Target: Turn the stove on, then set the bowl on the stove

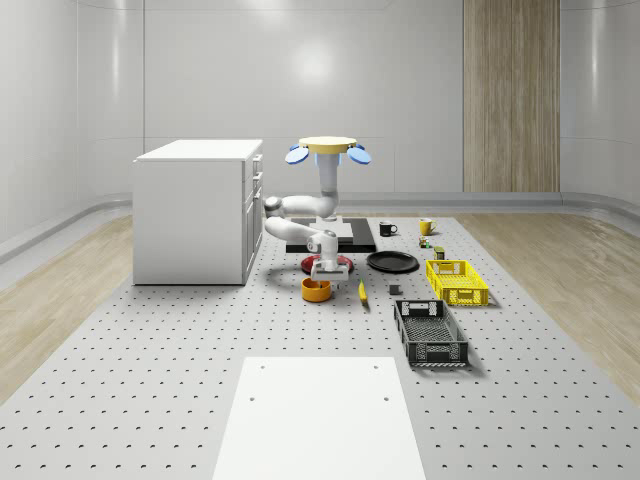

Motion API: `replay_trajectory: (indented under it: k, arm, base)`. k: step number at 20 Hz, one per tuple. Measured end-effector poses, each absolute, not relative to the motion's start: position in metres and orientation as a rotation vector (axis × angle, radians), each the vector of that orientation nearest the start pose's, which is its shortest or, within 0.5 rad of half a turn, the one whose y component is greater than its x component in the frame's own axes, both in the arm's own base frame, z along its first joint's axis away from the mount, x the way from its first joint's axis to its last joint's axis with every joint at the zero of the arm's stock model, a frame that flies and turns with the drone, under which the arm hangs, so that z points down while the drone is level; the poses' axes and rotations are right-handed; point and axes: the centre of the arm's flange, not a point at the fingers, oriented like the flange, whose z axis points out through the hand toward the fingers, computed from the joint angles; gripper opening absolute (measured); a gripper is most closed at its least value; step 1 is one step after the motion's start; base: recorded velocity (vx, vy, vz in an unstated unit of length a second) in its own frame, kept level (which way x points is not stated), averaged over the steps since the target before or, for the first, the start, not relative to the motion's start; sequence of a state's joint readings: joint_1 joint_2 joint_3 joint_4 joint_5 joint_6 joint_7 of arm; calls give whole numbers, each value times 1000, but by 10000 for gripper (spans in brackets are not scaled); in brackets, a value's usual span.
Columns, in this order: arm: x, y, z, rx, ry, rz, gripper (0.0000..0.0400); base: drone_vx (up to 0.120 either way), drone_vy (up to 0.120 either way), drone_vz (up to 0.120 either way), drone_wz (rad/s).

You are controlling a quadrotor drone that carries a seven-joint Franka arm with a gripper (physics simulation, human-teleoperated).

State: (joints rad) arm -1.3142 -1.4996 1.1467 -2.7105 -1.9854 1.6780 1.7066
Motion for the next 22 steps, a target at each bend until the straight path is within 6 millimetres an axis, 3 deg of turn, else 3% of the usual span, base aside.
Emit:
replay_trajectory:
  k: [1, 2, 4, 8, 12, 18, 22]
  arm:
    - [336, -4, 571, 1, -2, 786, 376]
    - [336, -5, 571, 1, -2, 786, 315]
    - [336, -5, 571, 1, -2, 786, 231]
    - [337, -6, 571, 1, -2, 786, 148]
    - [337, -6, 571, 1, -2, 786, 118]
    - [337, -6, 564, 0, -2, 784, 107]
    - [337, -6, 551, 0, -2, 771, 107]
  base:
    - [0, 0, 0, 0]
    - [0, 0, 0, 0]
    - [0, 0, 0, 0]
    - [0, 0, 0, 0]
    - [0, 0, 0, 0]
    - [0, 0, 0, 0]
    - [-40, 20, 120, 0]
